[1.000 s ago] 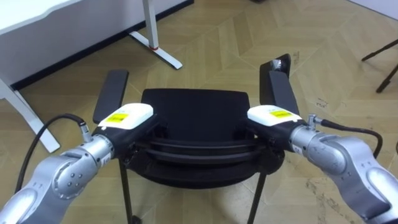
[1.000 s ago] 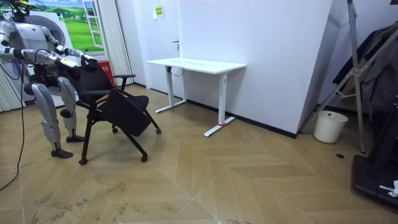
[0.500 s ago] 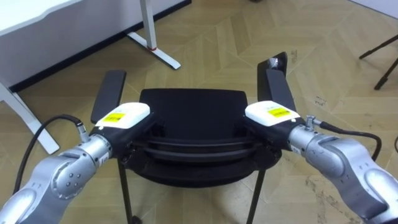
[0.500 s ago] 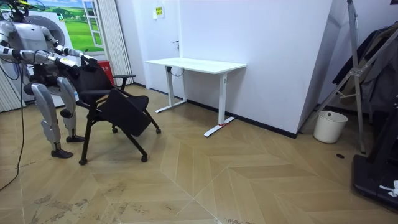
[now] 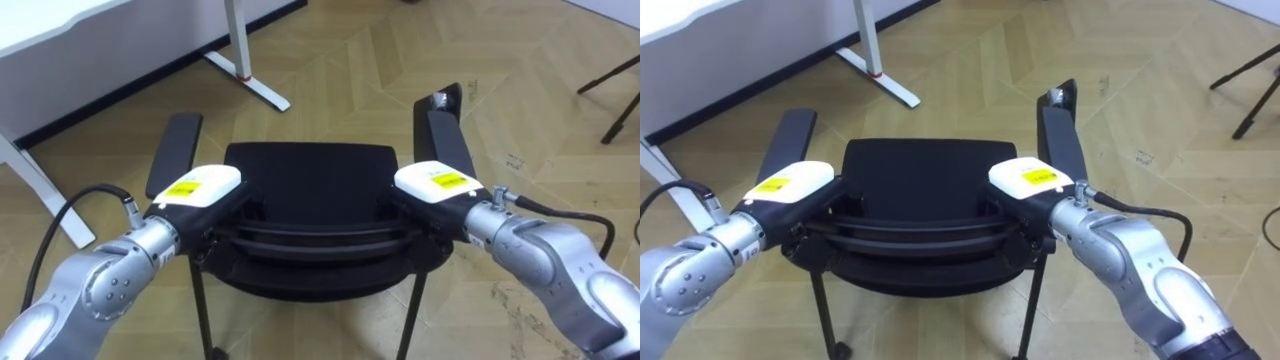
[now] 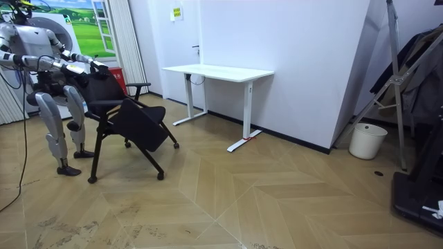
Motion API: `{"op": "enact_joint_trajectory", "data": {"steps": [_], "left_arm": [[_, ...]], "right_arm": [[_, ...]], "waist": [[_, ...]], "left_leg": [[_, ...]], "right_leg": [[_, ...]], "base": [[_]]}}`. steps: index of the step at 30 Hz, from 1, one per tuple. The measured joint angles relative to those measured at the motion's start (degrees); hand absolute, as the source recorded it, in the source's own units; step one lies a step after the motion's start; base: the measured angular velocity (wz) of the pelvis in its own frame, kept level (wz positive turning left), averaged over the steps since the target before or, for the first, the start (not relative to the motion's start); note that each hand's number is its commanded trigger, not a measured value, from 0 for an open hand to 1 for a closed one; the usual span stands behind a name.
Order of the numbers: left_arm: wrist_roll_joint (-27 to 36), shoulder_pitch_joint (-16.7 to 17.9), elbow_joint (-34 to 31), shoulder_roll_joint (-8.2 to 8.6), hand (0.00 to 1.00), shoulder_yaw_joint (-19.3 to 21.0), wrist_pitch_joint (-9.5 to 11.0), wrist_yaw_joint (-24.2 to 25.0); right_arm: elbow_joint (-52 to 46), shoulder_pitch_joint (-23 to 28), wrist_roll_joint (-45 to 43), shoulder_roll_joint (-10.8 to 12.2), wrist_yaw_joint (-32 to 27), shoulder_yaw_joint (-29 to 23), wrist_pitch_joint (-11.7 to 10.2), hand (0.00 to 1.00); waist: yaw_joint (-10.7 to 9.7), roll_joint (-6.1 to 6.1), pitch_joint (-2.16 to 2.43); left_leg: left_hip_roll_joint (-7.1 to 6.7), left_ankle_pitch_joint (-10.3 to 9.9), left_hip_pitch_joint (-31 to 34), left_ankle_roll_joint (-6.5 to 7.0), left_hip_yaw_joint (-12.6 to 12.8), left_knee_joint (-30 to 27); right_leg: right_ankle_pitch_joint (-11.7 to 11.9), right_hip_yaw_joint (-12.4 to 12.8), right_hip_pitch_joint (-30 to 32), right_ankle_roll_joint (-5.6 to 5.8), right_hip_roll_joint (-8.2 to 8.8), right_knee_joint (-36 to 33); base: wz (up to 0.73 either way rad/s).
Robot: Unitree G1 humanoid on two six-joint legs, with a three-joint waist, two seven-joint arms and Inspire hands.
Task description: Push chair
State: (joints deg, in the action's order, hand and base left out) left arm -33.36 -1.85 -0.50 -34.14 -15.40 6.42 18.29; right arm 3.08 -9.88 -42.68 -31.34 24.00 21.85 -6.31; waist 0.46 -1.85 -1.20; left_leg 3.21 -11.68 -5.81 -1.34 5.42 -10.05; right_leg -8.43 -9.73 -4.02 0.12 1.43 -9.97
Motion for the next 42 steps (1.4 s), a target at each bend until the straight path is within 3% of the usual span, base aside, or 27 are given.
{"op": "enact_joint_trajectory", "data": {"steps": [9, 17, 21, 25, 29, 31, 32, 33, 35, 37, 39, 40, 42], "left_arm": [[-0.6, 0.0, 0.0, 0.05, 1.00, 0.0, -0.1, 0.0], [-2.7, 0.0, 0.4, 1.76, 1.00, 0.6, -0.2, 0.0], [-3.7, -0.2, 2.6, 2.92, 1.00, 1.3, 0.8, -0.4], [-3.9, -2.5, 7.1, 3.47, 1.00, 1.4, 2.9, -0.7], [-4.6, -2.5, 8.6, 4.25, 1.00, 1.8, 3.4, -1.0], [-4.4, -2.1, 8.9, 4.28, 1.00, 1.8, 3.5, -1.5], [-4.4, -1.9, 9.0, 4.50, 1.00, 1.9, 3.6, -1.7], [-4.4, -1.8, 9.1, 4.79, 1.00, 1.9, 3.9, -1.9], [-4.3, -1.5, 9.0, 4.82, 1.00, 2.0, 4.1, -1.8], [-4.2, -0.7, 8.9, 4.83, 1.00, 2.1, 4.5, -1.8], [-4.2, 0.4, 7.8, 4.83, 1.00, 2.6, 4.5, -1.7], [-4.3, 0.4, 7.1, 4.83, 1.00, 2.9, 4.5, -1.7], [-4.5, 0.4, 6.2, 4.81, 1.00, 3.6, 4.5, -1.6]], "right_arm": [[0.2, 0.0, -0.1, 0.0, -0.1, 0.0, -0.5, 1.00], [0.2, 0.0, -0.4, 0.1, 0.0, 0.0, -0.6, 1.00], [1.7, -0.1, -0.8, 1.2, -0.4, 0.0, -0.9, 1.00], [4.5, -0.5, -1.0, 2.4, -1.9, 0.0, -2.4, 1.00], [5.1, -0.7, -0.9, 2.6, -1.6, 0.0, -3.4, 1.00], [5.3, -1.0, -0.9, 2.5, -1.6, 0.1, -4.0, 1.00], [5.4, -1.0, -0.9, 2.3, -1.6, 0.1, -4.2, 1.00], [5.1, -1.0, -0.9, 1.5, -1.6, 0.1, -5.0, 1.00], [4.9, -1.0, -0.6, 1.0, -1.6, 0.2, -5.6, 1.00], [4.8, -0.8, 0.0, 0.1, -2.0, 1.3, -5.6, 1.00], [4.5, -0.8, 0.2, -0.3, -2.0, 1.8, -5.6, 1.00], [4.0, -0.8, 0.4, -0.8, -2.4, 1.7, -5.6, 1.00], [3.7, -0.9, 0.4, -0.9, -3.6, 1.7, -5.7, 1.00]], "waist": [[-0.2, -0.32, -0.08], [0.0, -0.42, -0.02], [0.1, -0.64, 0.02], [0.6, -1.02, -0.05], [1.0, -0.92, -0.03], [1.8, -0.63, -0.28], [1.9, -0.55, -0.17], [2.8, -0.31, -0.13], [3.9, 0.04, 0.03], [4.8, 0.27, 0.29], [5.3, 0.07, 0.88], [5.3, -0.13, 0.84], [6.1, -0.79, 0.80]], "left_leg": [[-0.01, 0.0, 0.2, -0.01, -0.1, -0.3], [0.14, 0.0, 0.5, -0.01, -0.8, -1.1], [0.22, -0.1, 0.2, -0.09, -0.8, -2.2], [1.30, -1.0, 3.5, -1.52, 0.2, -10.2], [2.85, -1.0, 7.2, -1.51, 1.0, -18.1], [4.55, -0.8, 11.3, -1.10, 2.4, -25.7], [4.16, -1.3, 12.6, -1.02, 2.2, -26.1], [2.61, -1.5, 15.0, -0.49, 2.3, -23.8], [0.26, -0.4, 18.2, 0.35, 2.9, -17.7], [-2.43, 6.5, 19.2, 2.16, 3.3, -8.4], [-3.66, 10.5, 18.1, 3.13, 2.3, -6.1], [-4.12, 12.2, 17.9, 3.82, 2.1, -5.2], [-4.65, 13.7, 17.7, 4.16, 2.3, -5.1]], "right_leg": [[-0.6, -1.0, 0.1, -0.13, 0.32, -0.8], [-0.8, -1.5, 0.0, -0.35, 0.28, -1.1], [-2.2, -1.7, 0.2, -0.72, 0.54, -3.6], [-4.3, -3.1, 0.2, -1.97, 0.54, -5.8], [-6.5, -4.6, 0.1, -3.50, 0.61, -8.3], [-8.2, -4.5, 0.0, -4.81, -0.07, -10.2], [-8.4, -4.5, 0.0, -4.96, -0.12, -10.3], [-8.7, -4.6, 0.2, -5.27, -0.08, -10.3], [-9.1, -5.2, -0.1, -5.85, -0.01, -10.4], [-10.9, -5.1, -0.9, -5.82, -0.13, -11.4], [-11.8, -4.6, -1.2, -5.42, -0.14, -11.7], [-12.1, -4.7, -1.2, -5.18, -0.13, -11.6], [-12.5, -4.6, -1.2, -4.94, 0.25, -11.3]], "base": [[0.02], [0.03], [0.03], [0.13], [0.27], [0.15], [0.10], [-0.07], [-0.19], [-0.15], [-0.05], [0.05], [0.02]]}}
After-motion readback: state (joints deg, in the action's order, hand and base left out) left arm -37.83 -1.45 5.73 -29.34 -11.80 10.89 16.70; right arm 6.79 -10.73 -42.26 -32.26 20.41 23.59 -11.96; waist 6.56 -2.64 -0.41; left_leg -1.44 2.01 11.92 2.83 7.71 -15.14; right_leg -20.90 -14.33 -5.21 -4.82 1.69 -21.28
